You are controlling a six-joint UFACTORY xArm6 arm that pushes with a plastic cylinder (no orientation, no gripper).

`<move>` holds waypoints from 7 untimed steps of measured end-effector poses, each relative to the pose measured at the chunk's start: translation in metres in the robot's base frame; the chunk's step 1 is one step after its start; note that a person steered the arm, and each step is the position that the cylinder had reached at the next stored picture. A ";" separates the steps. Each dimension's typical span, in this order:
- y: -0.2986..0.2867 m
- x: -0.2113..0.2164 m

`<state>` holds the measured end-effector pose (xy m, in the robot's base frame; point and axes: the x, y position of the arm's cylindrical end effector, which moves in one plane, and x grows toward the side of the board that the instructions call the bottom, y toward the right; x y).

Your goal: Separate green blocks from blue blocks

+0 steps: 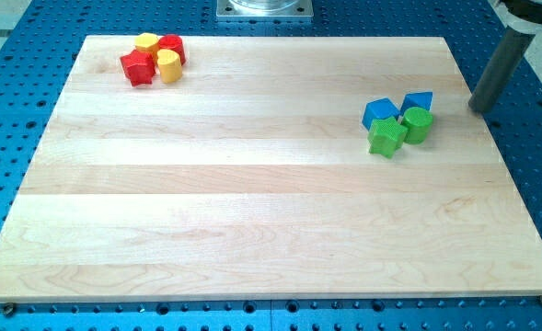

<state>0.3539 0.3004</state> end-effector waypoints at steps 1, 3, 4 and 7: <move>-0.029 0.011; -0.082 0.046; -0.085 0.046; -0.161 0.091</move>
<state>0.4445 0.1396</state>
